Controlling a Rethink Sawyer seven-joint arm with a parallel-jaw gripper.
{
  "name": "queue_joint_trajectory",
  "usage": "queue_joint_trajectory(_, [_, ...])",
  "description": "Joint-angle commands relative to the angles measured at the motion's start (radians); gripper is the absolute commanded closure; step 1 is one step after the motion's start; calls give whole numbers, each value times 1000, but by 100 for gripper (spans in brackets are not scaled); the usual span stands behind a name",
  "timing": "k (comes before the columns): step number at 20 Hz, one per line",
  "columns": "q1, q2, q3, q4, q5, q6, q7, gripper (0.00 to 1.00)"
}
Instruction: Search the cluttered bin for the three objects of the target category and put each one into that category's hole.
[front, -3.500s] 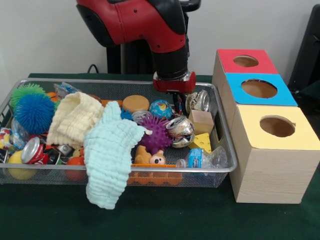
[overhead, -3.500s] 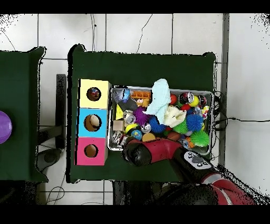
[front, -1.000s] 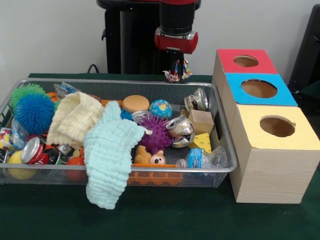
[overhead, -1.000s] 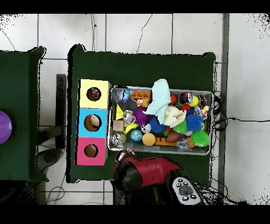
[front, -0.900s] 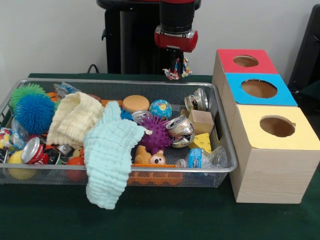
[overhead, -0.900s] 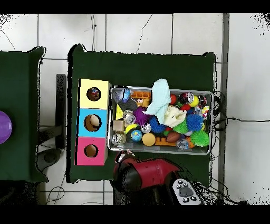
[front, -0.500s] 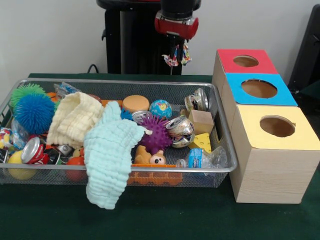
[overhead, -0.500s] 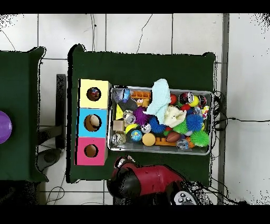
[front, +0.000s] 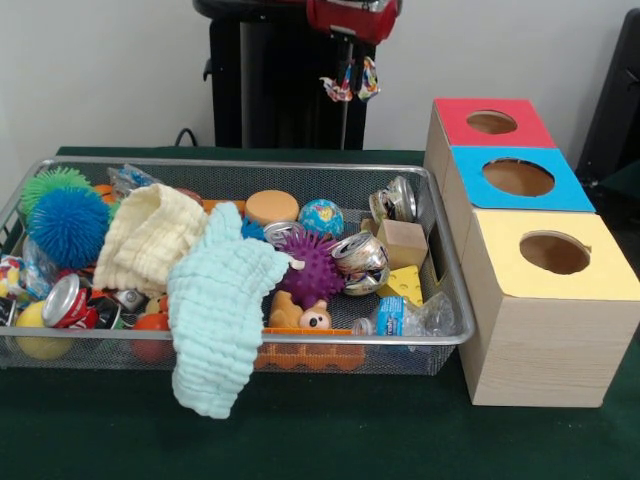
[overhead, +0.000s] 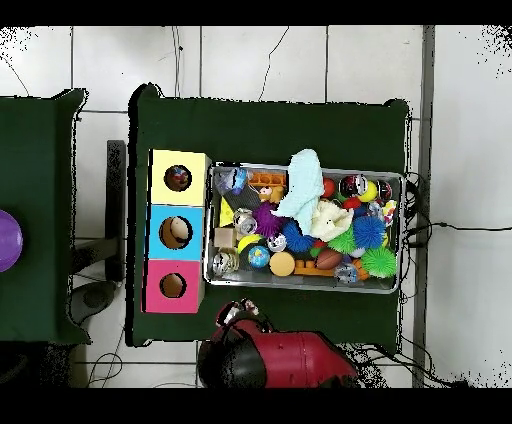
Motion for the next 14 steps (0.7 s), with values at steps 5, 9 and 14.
queue_joint_trajectory(5, [39, -94, -29, 67, 88, 65, 110, 100])
queue_joint_trajectory(9, [36, -129, -18, 86, 127, 90, 101, 100])
queue_joint_trajectory(14, [79, -148, -20, 91, 182, 106, 132, 100])
